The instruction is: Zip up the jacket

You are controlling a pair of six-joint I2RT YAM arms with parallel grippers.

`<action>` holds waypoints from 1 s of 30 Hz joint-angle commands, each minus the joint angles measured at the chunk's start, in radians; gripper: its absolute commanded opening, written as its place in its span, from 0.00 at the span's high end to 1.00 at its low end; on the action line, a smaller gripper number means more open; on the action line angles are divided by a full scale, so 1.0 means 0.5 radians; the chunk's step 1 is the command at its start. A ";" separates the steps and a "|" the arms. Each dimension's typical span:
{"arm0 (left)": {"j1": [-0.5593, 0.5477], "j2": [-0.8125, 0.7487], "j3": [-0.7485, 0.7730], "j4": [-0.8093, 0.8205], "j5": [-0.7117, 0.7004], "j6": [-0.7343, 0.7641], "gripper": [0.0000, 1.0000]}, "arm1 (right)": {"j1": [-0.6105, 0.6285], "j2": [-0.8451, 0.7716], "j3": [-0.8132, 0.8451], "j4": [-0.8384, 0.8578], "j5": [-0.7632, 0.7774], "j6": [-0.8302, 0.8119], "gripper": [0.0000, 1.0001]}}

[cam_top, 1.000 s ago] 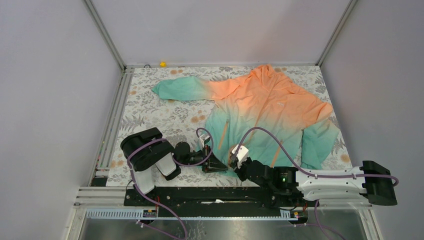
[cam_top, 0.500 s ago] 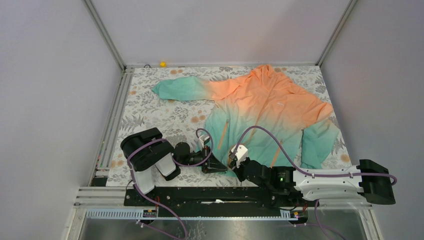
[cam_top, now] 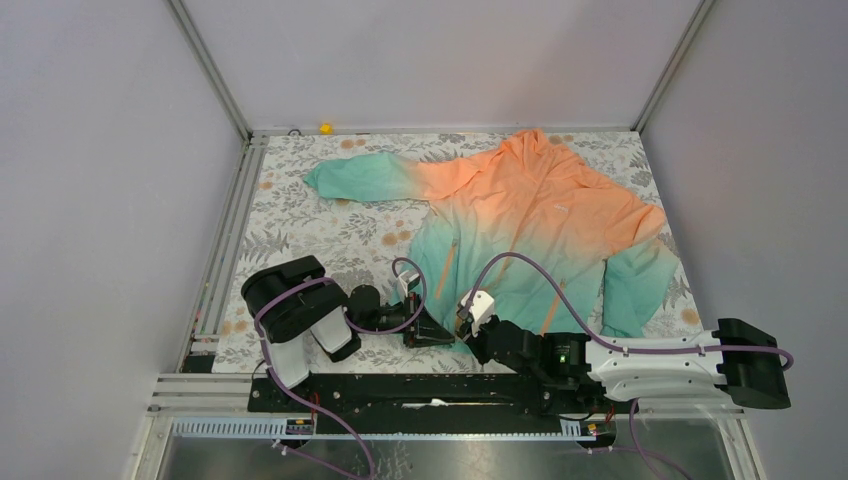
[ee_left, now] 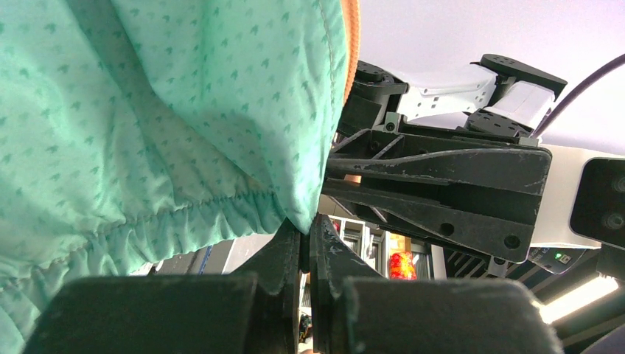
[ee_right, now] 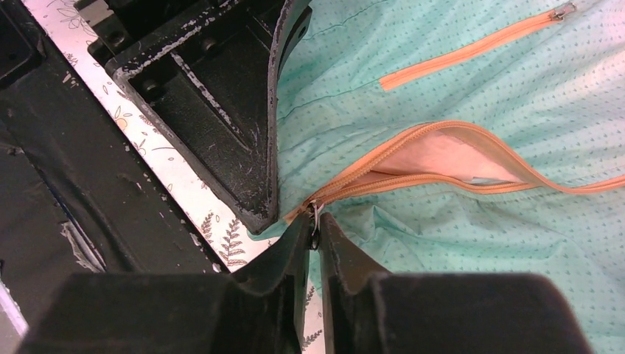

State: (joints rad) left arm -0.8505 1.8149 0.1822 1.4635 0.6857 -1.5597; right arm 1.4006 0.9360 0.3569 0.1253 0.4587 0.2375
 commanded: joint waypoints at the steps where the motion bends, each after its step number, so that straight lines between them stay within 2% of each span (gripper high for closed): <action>1: -0.020 -0.040 -0.021 0.257 0.045 0.032 1.00 | 0.008 -0.014 0.088 0.106 0.016 0.028 0.83; 6: -0.019 -0.043 -0.021 0.254 0.048 0.033 1.00 | 0.006 0.012 0.129 0.076 -0.009 0.046 1.00; 8: -0.021 -0.040 -0.020 0.254 0.049 0.034 1.00 | 0.006 0.048 0.173 0.030 0.018 0.101 0.98; 12: -0.021 -0.039 -0.021 0.256 0.047 0.033 1.00 | 0.008 0.089 0.237 -0.059 0.007 0.162 0.83; 14: -0.022 -0.048 -0.023 0.257 0.046 0.033 1.00 | 0.008 0.084 0.238 -0.060 -0.034 0.161 0.83; 16: -0.021 -0.052 -0.027 0.255 0.046 0.036 1.00 | 0.006 0.082 0.240 -0.065 -0.058 0.167 0.84; 19: -0.020 -0.044 -0.024 0.257 0.049 0.033 1.00 | 0.006 0.084 0.239 -0.067 -0.062 0.169 0.92; 25: -0.023 -0.050 -0.027 0.254 0.043 0.033 1.00 | 0.006 0.077 0.226 -0.088 -0.029 0.193 1.00; 30: -0.022 -0.053 -0.024 0.257 0.046 0.033 1.00 | 0.006 0.083 0.210 -0.096 0.009 0.168 1.00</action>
State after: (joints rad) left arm -0.8562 1.8145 0.1738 1.4635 0.7002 -1.5597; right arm 1.4006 0.9802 0.4290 0.0414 0.4541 0.3069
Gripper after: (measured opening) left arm 0.039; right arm 0.019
